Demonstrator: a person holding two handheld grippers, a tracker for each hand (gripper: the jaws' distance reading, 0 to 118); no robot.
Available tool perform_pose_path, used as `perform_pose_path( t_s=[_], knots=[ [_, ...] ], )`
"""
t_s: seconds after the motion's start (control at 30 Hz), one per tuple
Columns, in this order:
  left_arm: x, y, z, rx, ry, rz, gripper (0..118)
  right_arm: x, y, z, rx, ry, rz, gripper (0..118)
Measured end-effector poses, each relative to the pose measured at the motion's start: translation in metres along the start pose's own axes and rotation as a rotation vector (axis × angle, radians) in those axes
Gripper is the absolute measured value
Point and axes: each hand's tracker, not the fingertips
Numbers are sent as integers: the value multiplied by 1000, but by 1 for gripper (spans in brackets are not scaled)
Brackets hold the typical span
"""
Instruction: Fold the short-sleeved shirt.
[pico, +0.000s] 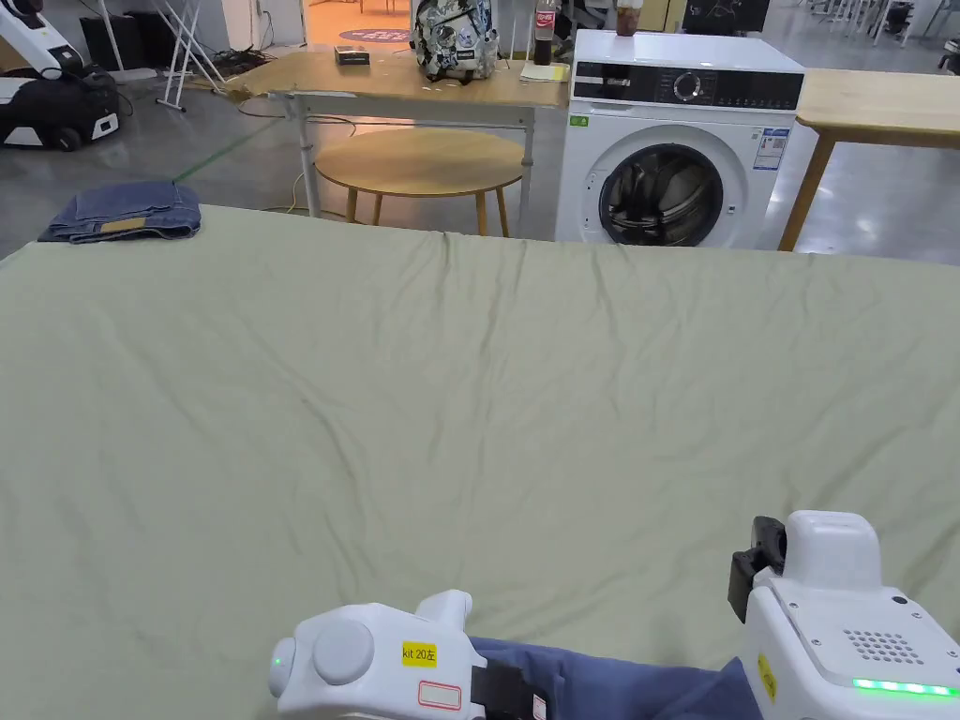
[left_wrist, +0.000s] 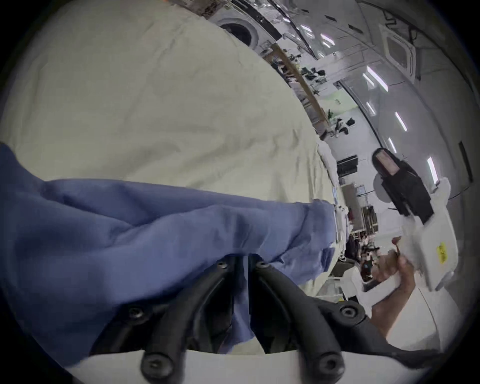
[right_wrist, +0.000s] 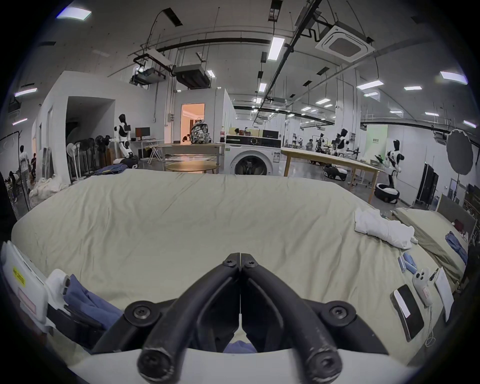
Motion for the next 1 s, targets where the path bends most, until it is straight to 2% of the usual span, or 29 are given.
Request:
perform_pose_path(
  t_s=[0.1, 0.27, 0.4, 0.5, 0.53, 0.57, 0.6, 0.63, 0.7, 0.83, 1.0],
  knots=[
    [-9, 3, -9, 19, -51, 55, 2, 2, 0, 0, -1, -5, -1, 0],
    [6, 3, 1, -1, -28, 14, 1, 3, 1, 1, 2, -9, -1, 0],
    [8, 8, 50, 33, -54, -8, 1, 4, 4, 2, 16, -9, -7, 0],
    [-5, 15, 97, 129, -3, -16, 3, 2, 8, 2, 31, -5, -10, 0],
    [9, 8, 123, 160, 26, -17, 8, 1, 8, 2, 38, 1, -14, 0],
    [3, 7, 136, 185, 54, -20, 20, 0, 10, 2, 41, 3, -14, 0],
    [-6, 6, 147, 193, 92, -13, 41, -2, 11, 2, 41, 7, -12, 0],
    [-14, 5, 156, 203, 112, -9, 54, -4, 11, 1, 40, 12, -12, 0],
    [-39, 7, 165, 187, 120, 18, 69, -7, 11, 0, 40, 20, -12, 0],
    [-76, -3, 159, 147, 40, 108, 70, -11, 10, -1, 33, 32, -13, 0],
    [-110, -14, 122, 90, -89, 211, 70, -12, 8, -2, 29, 36, -18, 0]
  ],
)
